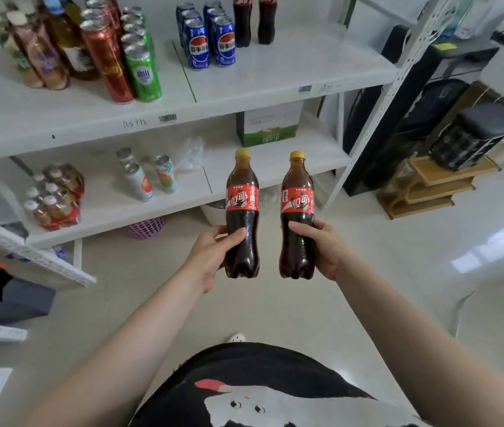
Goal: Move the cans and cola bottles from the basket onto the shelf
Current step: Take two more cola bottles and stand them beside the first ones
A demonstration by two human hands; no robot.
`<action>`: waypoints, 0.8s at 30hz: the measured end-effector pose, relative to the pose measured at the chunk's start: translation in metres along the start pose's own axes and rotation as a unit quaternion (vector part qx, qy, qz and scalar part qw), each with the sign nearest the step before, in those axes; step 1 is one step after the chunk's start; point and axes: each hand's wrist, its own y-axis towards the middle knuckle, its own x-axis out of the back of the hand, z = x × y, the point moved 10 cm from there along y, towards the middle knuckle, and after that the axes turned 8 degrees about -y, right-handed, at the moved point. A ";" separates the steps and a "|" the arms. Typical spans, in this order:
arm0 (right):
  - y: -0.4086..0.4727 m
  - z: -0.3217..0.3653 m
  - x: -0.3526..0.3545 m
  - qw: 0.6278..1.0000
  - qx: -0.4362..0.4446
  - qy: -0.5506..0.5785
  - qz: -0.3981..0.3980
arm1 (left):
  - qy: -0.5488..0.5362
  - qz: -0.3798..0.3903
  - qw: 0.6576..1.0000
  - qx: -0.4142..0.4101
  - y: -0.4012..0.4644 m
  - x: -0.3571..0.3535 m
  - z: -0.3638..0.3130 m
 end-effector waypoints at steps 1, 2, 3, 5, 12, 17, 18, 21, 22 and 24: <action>0.012 0.011 0.001 1.000 0.003 0.006 -0.003 | 0.000 0.003 1.000 -0.001 0.014 -0.003 -0.011; 0.024 0.021 0.001 1.000 0.006 0.010 -0.003 | 0.000 0.006 1.000 -0.005 0.027 -0.007 -0.021; 0.035 0.032 0.001 1.000 0.011 0.013 0.002 | 0.000 0.009 1.000 -0.011 0.038 -0.012 -0.032; 0.057 0.050 0.003 1.000 0.019 0.021 0.007 | -0.004 0.010 1.000 -0.014 0.058 -0.021 -0.050; 0.141 0.118 0.019 0.998 0.040 0.003 0.043 | -0.006 0.005 0.999 -0.039 0.130 -0.062 -0.102; 0.212 0.175 0.037 0.995 0.054 -0.029 0.078 | -0.016 -0.020 0.997 -0.073 0.186 -0.095 -0.145; 0.225 0.188 0.041 0.994 0.059 -0.038 0.084 | -0.020 -0.024 0.996 -0.081 0.198 -0.102 -0.154; 0.257 0.222 0.053 0.992 0.064 -0.043 0.101 | -0.036 -0.040 0.994 -0.096 0.225 -0.122 -0.181; 0.268 0.233 0.056 0.991 0.066 -0.046 0.108 | -0.045 -0.048 0.992 -0.105 0.234 -0.127 -0.190; 0.286 0.252 0.061 0.989 0.066 -0.059 0.116 | -0.057 -0.053 0.990 -0.118 0.250 -0.138 -0.206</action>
